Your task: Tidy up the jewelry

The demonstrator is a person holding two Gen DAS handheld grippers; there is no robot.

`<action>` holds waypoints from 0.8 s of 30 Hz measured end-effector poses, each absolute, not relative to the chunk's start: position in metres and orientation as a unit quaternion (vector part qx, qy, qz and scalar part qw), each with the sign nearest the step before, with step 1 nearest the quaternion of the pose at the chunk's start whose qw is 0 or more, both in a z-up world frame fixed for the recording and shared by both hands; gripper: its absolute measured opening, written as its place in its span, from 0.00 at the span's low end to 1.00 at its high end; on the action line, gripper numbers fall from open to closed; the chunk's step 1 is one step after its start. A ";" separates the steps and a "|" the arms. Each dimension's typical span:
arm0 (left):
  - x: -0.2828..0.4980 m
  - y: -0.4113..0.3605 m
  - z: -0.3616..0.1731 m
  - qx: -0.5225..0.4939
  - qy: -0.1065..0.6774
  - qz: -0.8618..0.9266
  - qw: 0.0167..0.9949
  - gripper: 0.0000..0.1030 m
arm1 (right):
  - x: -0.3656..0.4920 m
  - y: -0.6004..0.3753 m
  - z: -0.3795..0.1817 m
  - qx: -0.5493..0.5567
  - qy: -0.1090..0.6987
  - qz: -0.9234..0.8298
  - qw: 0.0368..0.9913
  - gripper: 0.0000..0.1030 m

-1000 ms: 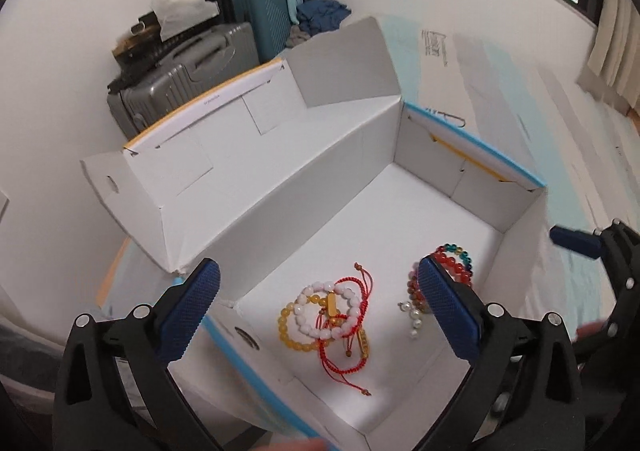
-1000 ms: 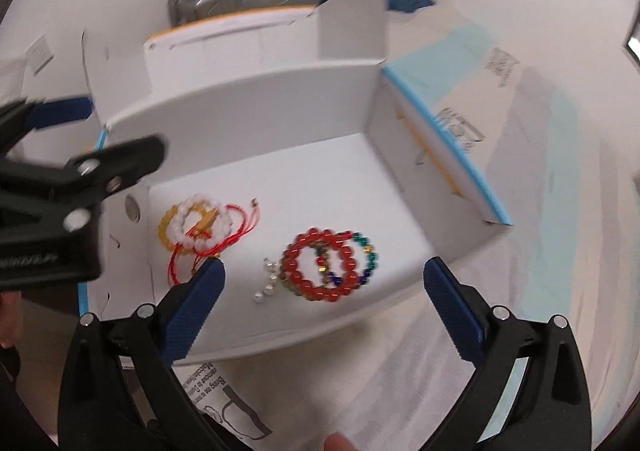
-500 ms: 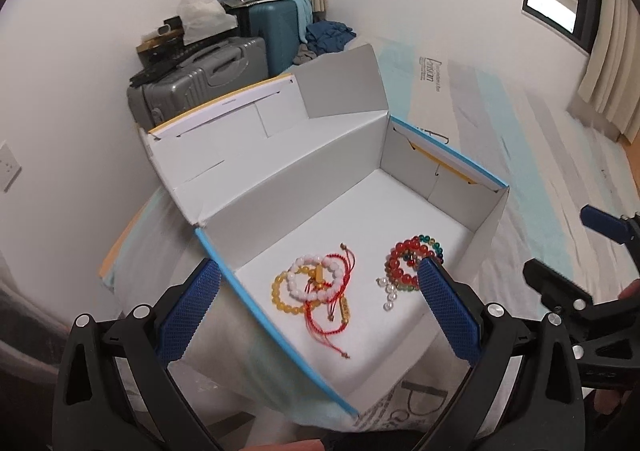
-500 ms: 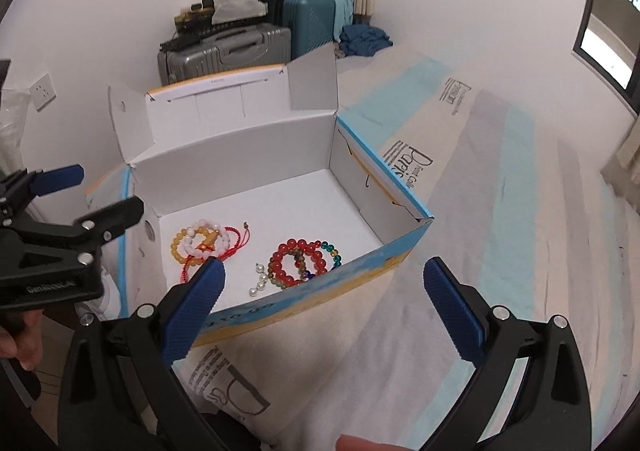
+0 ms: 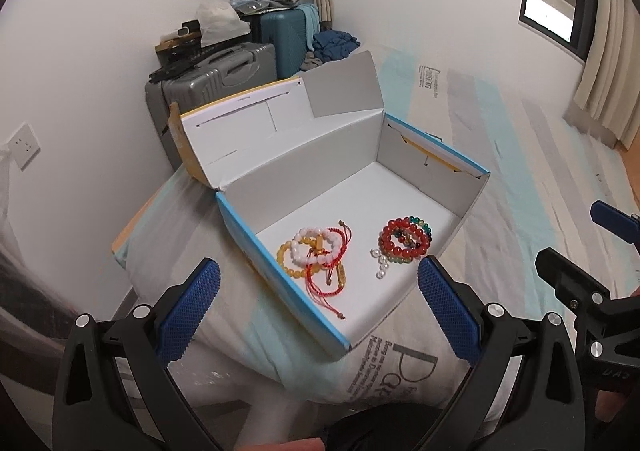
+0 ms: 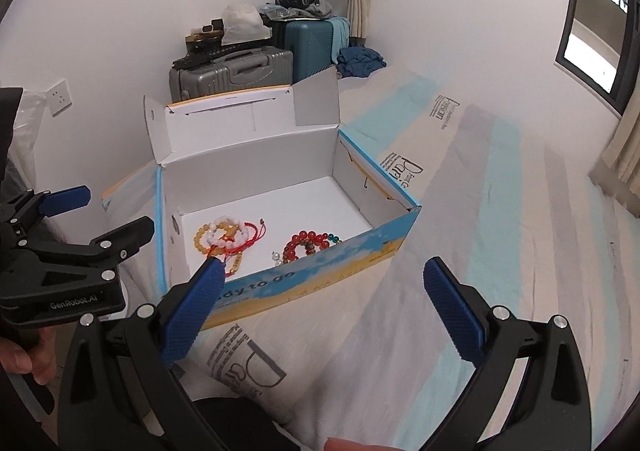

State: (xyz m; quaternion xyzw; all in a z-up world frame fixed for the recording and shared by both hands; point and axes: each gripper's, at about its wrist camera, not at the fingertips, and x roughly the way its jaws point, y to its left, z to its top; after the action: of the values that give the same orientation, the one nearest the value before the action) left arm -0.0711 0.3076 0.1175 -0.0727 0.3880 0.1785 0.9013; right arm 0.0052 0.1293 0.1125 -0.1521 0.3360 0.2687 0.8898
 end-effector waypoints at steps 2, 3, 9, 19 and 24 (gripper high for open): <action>-0.075 0.305 0.118 -0.069 0.387 0.178 0.902 0.94 | 0.001 0.128 0.114 -0.151 0.334 0.269 0.891 0.93; -0.077 0.304 0.118 -0.068 0.387 0.179 0.902 0.94 | -0.001 0.128 0.114 -0.149 0.334 0.269 0.891 0.93; -0.081 0.304 0.119 -0.073 0.385 0.175 0.903 0.94 | -0.007 0.127 0.115 -0.146 0.332 0.268 0.892 0.93; -0.084 0.305 0.120 -0.071 0.385 0.177 0.903 0.94 | -0.009 0.126 0.112 -0.143 0.334 0.269 0.892 0.93; -0.084 0.304 0.119 -0.064 0.386 0.181 0.902 0.94 | -0.009 0.126 0.111 -0.142 0.339 0.270 0.890 0.93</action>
State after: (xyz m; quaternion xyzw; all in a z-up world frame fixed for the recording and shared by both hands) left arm -0.0842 0.3044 0.1190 -0.0643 0.3864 0.1813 0.9020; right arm -0.0087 0.1262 0.1109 -0.1419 0.3387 0.2698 0.8902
